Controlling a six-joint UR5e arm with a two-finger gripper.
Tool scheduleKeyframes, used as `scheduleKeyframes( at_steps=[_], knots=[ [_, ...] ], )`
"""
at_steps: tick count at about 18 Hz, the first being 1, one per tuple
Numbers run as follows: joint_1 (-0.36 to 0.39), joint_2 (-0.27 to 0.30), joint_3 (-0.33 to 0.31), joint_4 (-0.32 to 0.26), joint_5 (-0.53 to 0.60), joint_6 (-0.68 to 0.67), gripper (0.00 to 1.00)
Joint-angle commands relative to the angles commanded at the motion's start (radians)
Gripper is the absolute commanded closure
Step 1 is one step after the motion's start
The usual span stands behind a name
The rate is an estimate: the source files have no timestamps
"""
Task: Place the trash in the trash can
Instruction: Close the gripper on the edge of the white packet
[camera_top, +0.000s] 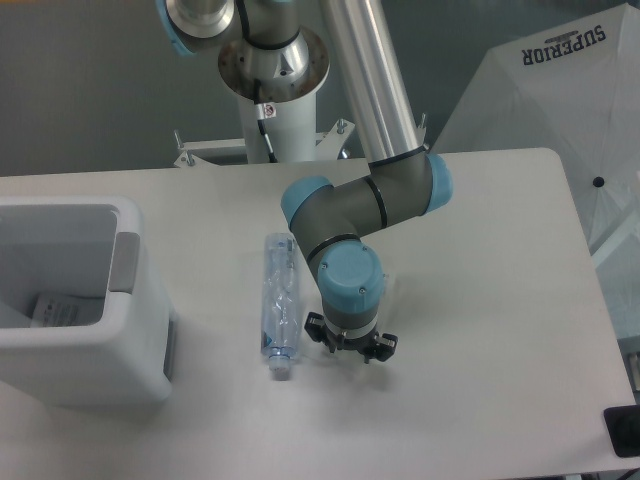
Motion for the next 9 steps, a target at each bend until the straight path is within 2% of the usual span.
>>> scheduleKeyframes(
  at_steps=[4, 9],
  knots=[
    [0.003, 0.012, 0.02, 0.0, -0.024, -0.005, 1.0],
    [0.047, 0.092, 0.051, -0.002, -0.147, -0.017, 1.0]
  ],
)
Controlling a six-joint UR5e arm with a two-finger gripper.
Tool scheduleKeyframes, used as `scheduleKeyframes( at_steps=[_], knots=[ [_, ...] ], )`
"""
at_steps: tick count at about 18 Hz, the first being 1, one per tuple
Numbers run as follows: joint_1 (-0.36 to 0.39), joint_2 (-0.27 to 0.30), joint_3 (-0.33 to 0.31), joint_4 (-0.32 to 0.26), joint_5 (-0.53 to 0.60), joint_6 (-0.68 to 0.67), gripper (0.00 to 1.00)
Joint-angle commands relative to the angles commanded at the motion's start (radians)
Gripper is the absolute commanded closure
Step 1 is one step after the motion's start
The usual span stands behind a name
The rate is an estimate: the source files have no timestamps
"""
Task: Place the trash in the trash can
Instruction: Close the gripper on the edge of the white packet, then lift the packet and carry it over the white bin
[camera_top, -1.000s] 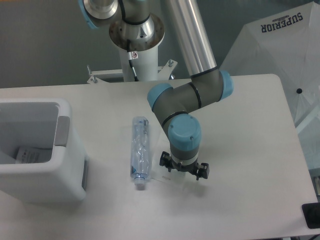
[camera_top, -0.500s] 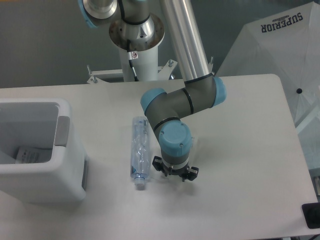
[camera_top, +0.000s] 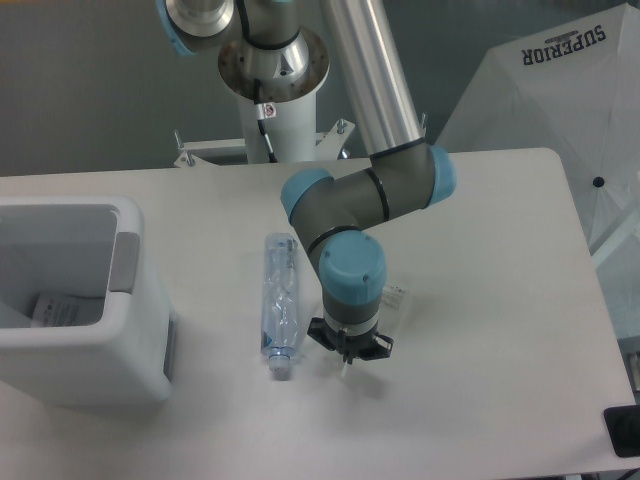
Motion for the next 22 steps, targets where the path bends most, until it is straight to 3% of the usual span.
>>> scheduleKeyframes(
  at_steps=[12, 22],
  knots=[
    [0.025, 0.163, 0.109, 0.0, -0.278, -0.216, 1.0],
    [-0.005, 0.353, 0.149, 0.002, -0.572, -0.348, 1.0]
  ],
)
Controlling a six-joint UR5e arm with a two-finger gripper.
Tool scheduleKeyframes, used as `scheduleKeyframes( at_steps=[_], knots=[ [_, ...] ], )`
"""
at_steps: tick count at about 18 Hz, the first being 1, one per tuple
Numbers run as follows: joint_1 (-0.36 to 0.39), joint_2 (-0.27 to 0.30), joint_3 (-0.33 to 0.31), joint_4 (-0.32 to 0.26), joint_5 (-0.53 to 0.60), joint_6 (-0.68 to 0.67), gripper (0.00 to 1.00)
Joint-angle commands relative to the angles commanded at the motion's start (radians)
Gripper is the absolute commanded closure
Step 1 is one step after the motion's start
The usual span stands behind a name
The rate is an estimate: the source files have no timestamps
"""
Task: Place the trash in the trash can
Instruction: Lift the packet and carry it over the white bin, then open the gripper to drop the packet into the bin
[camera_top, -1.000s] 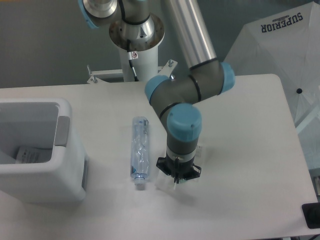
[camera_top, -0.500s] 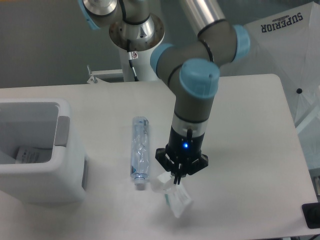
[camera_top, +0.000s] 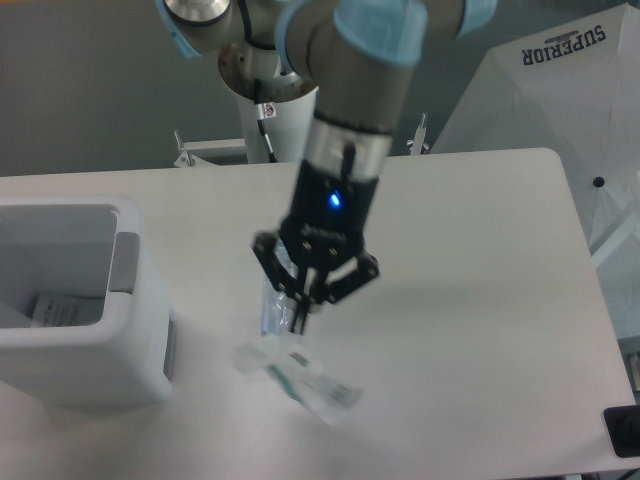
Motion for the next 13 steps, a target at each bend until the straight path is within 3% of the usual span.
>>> scheduleKeyframes(
  at_steps=[7, 13],
  knots=[
    [-0.073, 0.107, -0.005, 0.0, -0.089, -0.106, 1.0],
    [-0.143, 0.147, -0.021, -0.002, -0.089, -0.163, 1.0]
  ],
)
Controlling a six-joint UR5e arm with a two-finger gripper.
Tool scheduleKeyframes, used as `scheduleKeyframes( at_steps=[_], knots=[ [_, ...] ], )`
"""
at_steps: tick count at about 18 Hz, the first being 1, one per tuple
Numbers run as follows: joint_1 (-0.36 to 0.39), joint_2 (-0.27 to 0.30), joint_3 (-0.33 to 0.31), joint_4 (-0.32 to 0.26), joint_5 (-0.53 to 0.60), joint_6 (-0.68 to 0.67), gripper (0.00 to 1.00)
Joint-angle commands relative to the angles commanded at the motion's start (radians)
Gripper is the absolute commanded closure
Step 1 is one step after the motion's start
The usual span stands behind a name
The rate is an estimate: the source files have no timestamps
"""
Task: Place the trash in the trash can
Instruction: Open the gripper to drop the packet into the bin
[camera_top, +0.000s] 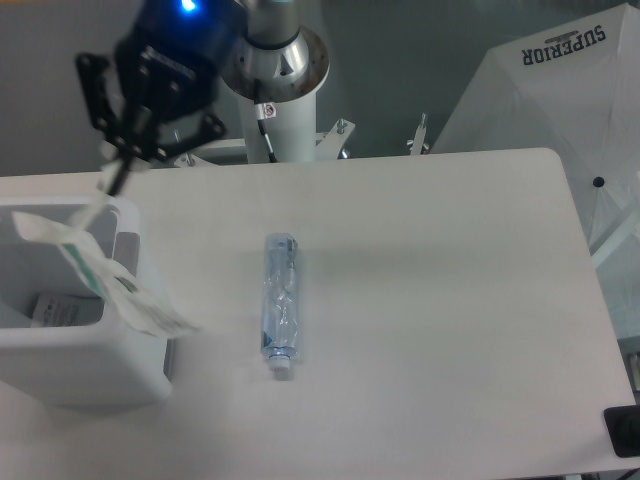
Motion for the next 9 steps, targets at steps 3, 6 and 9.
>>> scheduleKeyframes(
  at_steps=[3, 6, 9],
  knots=[
    [-0.025, 0.014, -0.031, 0.002, 0.0, -0.003, 1.0],
    [-0.066, 0.026, -0.077, 0.002, 0.002, -0.003, 0.96],
    [-0.074, 0.046, -0.129, 0.002, 0.003, 0.009, 0.86]
  ],
)
